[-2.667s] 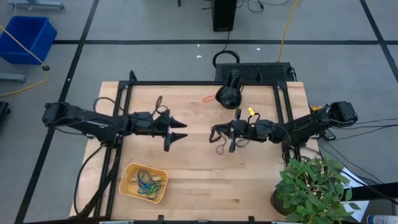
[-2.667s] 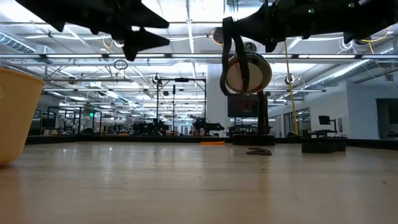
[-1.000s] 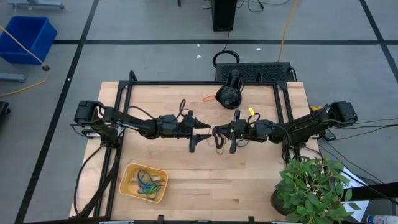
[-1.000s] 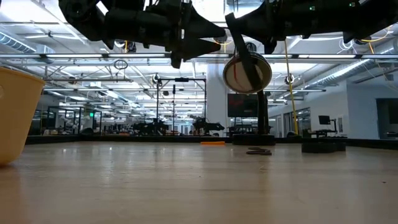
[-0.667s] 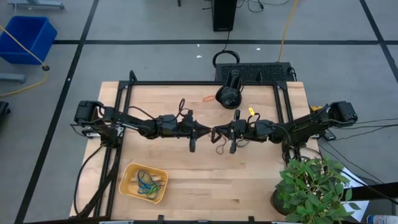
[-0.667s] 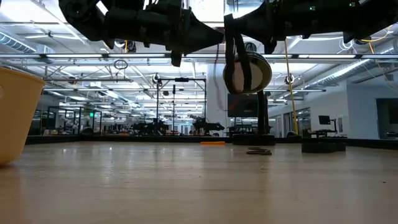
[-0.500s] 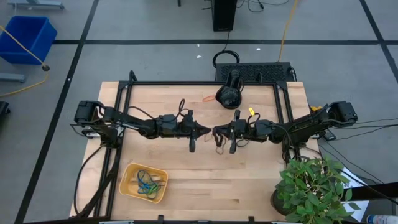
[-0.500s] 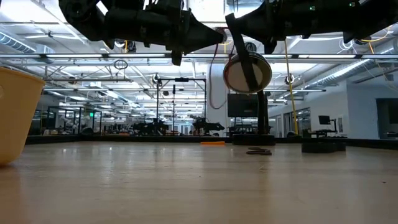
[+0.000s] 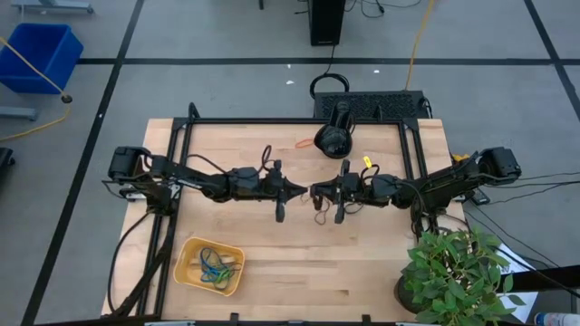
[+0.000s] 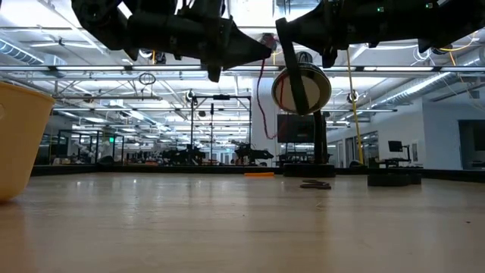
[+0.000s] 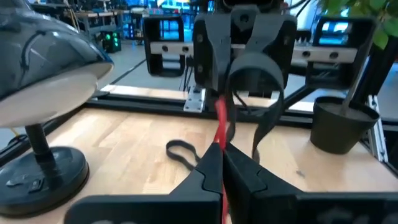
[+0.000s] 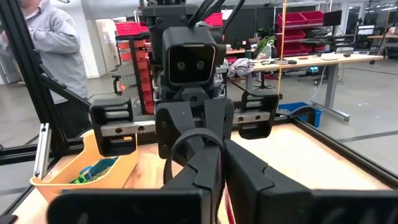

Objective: Pick and place rubber bands into bin
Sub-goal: Put the red rubberband into the yellow bin

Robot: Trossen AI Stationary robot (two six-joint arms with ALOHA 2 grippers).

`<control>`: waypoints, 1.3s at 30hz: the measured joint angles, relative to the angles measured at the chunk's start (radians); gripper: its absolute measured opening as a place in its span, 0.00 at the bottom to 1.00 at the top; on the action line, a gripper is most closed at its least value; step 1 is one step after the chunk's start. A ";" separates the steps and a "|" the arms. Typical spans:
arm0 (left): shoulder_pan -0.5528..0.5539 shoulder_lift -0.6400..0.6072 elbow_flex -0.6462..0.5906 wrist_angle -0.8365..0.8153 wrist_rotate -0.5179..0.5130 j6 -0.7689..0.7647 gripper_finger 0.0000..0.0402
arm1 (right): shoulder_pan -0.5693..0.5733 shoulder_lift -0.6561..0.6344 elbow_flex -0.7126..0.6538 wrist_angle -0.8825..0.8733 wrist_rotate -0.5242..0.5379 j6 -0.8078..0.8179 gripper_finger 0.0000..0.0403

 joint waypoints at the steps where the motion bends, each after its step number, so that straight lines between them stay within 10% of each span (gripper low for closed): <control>1: 0.001 0.000 0.000 -0.012 0.000 0.002 0.01 | 0.000 0.000 0.000 0.000 0.000 -0.001 0.06; 11: 0.009 -0.101 0.000 -0.236 -0.028 0.044 0.00 | 0.000 0.000 0.000 0.000 0.000 -0.009 0.07; 19: 0.004 -0.330 0.001 -0.799 -0.045 0.020 0.00 | 0.000 0.000 0.000 -0.028 0.001 -0.007 0.07; 26: -0.075 -0.572 0.000 -1.153 0.030 -0.190 0.00 | -0.006 0.000 0.000 -0.142 0.002 -0.007 0.07; 39: -0.326 -0.744 0.000 -1.217 0.087 -0.668 0.00 | -0.075 0.056 0.000 -0.444 0.001 0.027 0.07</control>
